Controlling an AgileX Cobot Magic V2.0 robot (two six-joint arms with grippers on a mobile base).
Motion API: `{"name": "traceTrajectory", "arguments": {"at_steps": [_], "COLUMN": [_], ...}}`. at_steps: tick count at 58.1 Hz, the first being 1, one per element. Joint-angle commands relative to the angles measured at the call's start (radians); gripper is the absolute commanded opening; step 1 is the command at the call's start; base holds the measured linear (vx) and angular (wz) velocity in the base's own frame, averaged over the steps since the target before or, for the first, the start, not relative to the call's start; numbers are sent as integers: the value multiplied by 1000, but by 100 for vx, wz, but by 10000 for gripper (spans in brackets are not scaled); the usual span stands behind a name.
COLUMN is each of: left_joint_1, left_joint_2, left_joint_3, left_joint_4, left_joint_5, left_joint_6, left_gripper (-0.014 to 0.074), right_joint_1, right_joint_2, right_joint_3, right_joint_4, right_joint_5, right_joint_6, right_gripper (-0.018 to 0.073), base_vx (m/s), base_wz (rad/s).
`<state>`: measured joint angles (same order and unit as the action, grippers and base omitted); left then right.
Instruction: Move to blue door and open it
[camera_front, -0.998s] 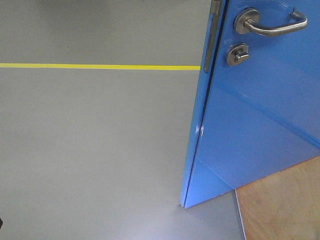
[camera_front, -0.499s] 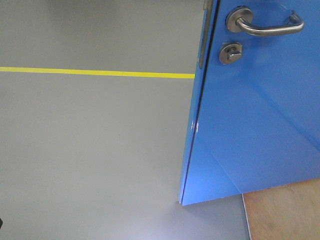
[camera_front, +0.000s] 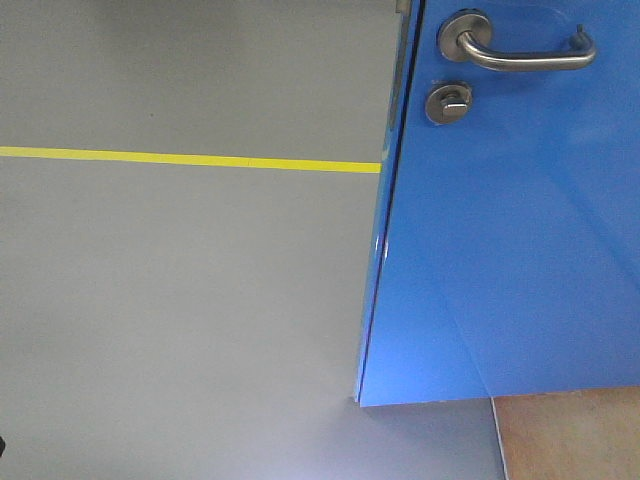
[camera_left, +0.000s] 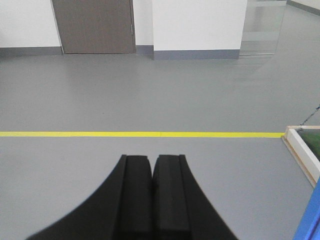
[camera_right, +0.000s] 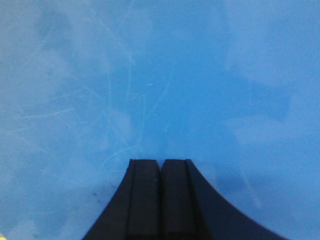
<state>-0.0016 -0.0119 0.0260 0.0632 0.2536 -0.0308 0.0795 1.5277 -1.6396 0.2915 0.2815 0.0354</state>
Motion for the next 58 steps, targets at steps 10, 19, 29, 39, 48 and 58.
{"name": "traceTrajectory", "arguments": {"at_steps": [10,19,29,39,48,58], "left_joint_1": [-6,-6,-6,-6,-6,-6], "left_joint_2": [-11,-11,-11,-11,-11,-11], "left_joint_3": [-26,-26,-26,-26,-26,-26], "left_joint_4": [-6,-6,-6,-6,-6,-6], "left_joint_5": [-77,-77,-77,-77,-77,-77], "left_joint_6": [-1,-1,-1,-1,-1,-1], "left_gripper": [73,73,73,73,73,73], "right_joint_1": [-2,-2,-2,-2,-2,-2], "right_joint_2": [-28,-28,-28,-28,-28,-28], "right_joint_3": [-31,-31,-31,-31,-31,-31], "right_joint_4": [-2,-2,-2,-2,-2,-2], "right_joint_5": [-86,-86,-86,-86,-86,-86], "right_joint_6": [-6,-6,-6,-6,-6,-6], "right_gripper": [12,12,12,12,12,12], "base_vx": [18,17,14,11,8,5], "base_wz": [0,-1,-1,0,1,1]}}
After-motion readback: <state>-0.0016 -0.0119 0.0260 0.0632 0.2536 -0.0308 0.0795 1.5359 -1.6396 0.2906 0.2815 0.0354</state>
